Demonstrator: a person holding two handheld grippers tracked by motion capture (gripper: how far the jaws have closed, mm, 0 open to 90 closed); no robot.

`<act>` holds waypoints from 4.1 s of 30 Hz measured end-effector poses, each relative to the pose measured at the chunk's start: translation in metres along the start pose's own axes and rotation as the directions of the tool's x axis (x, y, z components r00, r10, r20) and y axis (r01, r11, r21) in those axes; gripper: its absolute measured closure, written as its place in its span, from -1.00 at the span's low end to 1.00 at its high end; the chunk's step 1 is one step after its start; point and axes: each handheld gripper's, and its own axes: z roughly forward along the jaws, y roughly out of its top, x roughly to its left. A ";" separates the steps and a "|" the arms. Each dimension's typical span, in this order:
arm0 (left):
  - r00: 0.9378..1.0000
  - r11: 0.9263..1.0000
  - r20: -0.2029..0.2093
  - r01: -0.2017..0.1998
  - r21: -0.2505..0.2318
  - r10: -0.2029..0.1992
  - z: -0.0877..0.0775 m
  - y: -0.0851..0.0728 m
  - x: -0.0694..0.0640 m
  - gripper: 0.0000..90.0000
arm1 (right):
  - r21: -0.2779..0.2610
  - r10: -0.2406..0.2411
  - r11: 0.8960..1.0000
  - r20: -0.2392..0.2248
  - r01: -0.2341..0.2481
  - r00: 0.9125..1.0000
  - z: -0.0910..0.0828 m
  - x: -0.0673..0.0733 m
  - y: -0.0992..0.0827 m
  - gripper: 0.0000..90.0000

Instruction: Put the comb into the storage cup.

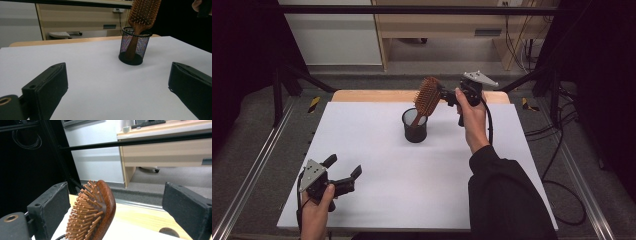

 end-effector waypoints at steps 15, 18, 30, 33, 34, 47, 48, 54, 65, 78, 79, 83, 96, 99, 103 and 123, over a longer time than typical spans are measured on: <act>1.000 1.000 0.000 -0.001 0.001 0.001 0.000 0.000 0.000 -0.94 | -0.042 -0.068 0.997 0.022 0.069 0.997 -0.008 0.003 0.003 -0.87; 1.000 1.000 -0.002 -0.002 0.003 0.002 0.000 0.000 0.000 -0.94 | -0.052 -0.070 0.996 0.018 0.070 0.997 -0.011 0.003 0.004 -0.88; 1.000 1.000 -0.014 0.005 0.002 -0.005 0.000 -0.001 0.003 -0.94 | -0.069 -0.091 0.993 0.017 0.092 0.996 -0.031 0.003 0.013 -0.88; 1.000 1.000 -0.019 0.004 -0.002 -0.004 -0.001 -0.001 0.004 -0.94 | -0.074 -0.095 0.993 0.018 0.096 0.995 -0.037 0.002 0.014 -0.88; 1.000 1.000 -0.021 0.006 -0.003 -0.006 -0.001 -0.001 0.004 -0.94 | -0.073 -0.093 0.993 0.019 0.094 0.995 -0.039 0.001 0.014 -0.88; 0.999 1.000 -0.037 0.005 -0.026 -0.006 -0.005 0.000 0.009 -0.94 | -0.098 -0.112 0.989 0.031 0.114 0.993 -0.062 -0.014 0.014 -0.89; 0.999 1.000 -0.040 0.003 -0.029 -0.004 -0.006 0.000 0.010 -0.94 | -0.102 -0.108 0.989 0.031 0.111 0.994 -0.064 -0.015 0.014 -0.89; 0.998 0.999 -0.057 0.009 -0.039 -0.011 -0.009 0.001 0.017 -0.94 | -0.114 -0.110 0.987 0.042 0.114 0.993 -0.073 -0.022 0.011 -0.90; 0.996 0.998 -0.085 0.015 -0.056 -0.020 -0.016 0.002 0.027 -0.94 | -0.120 -0.109 0.986 0.064 0.116 0.992 -0.085 -0.033 0.010 -0.92; 0.992 0.995 -0.113 0.043 -0.095 -0.054 -0.032 0.002 0.043 -0.94 | -0.115 -0.111 0.986 0.065 0.118 0.992 -0.098 -0.040 0.006 -0.93; 0.992 0.995 -0.113 0.044 -0.095 -0.054 -0.032 0.002 0.044 -0.94 | -0.114 -0.113 0.986 0.066 0.120 0.991 -0.099 -0.041 0.005 -0.93; 0.993 0.995 -0.109 0.037 -0.091 -0.047 -0.031 0.002 0.043 -0.94 | -0.115 -0.115 0.986 0.069 0.122 0.991 -0.103 -0.043 0.005 -0.94; 0.993 0.995 -0.105 0.038 -0.087 -0.047 -0.030 0.001 0.043 -0.97 | -0.111 -0.097 0.988 0.081 0.105 0.992 -0.115 -0.051 0.003 -0.94; 0.993 0.996 -0.105 0.037 -0.085 -0.046 -0.029 0.000 0.043 -0.97 | -0.103 -0.108 0.988 0.088 0.117 0.990 -0.118 -0.053 0.000 -0.94; 0.993 0.995 -0.106 0.038 -0.090 -0.047 -0.030 0.001 0.044 -0.97 | -0.099 -0.108 0.988 0.091 0.117 0.990 -0.123 -0.056 -0.003 -0.94; 0.995 0.996 -0.097 0.027 -0.087 -0.035 -0.029 0.000 0.042 -0.97 | -0.067 -0.110 0.991 0.107 0.117 0.988 -0.157 -0.070 -0.034 -0.92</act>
